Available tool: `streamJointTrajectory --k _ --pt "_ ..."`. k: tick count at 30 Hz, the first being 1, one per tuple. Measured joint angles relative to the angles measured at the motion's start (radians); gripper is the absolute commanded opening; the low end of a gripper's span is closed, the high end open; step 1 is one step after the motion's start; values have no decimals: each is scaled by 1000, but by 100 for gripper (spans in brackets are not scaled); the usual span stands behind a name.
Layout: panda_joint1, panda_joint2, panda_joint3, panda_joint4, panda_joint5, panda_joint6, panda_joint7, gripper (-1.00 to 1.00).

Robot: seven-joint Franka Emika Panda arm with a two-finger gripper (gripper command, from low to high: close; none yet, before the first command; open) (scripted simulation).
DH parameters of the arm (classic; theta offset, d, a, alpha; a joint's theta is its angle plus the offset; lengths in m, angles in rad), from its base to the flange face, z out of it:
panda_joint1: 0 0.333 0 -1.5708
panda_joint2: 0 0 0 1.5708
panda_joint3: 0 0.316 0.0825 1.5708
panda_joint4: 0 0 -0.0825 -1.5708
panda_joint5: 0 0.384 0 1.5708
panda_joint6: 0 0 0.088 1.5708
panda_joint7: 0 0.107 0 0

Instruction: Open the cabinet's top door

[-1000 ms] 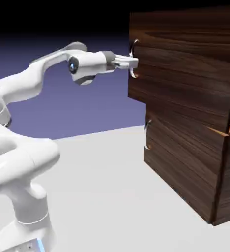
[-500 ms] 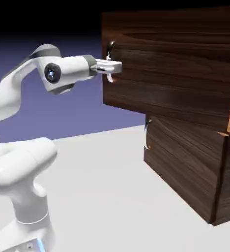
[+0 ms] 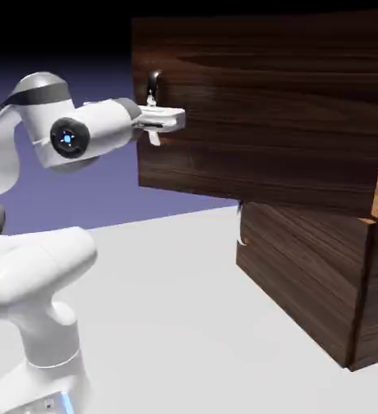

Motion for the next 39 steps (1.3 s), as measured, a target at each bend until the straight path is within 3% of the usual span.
streamJointTrajectory --k 18,39 --pt "68 614 -537 234 -607 -423 -405 -100" --pt "442 1375 -993 887 -982 -919 -826 -100"
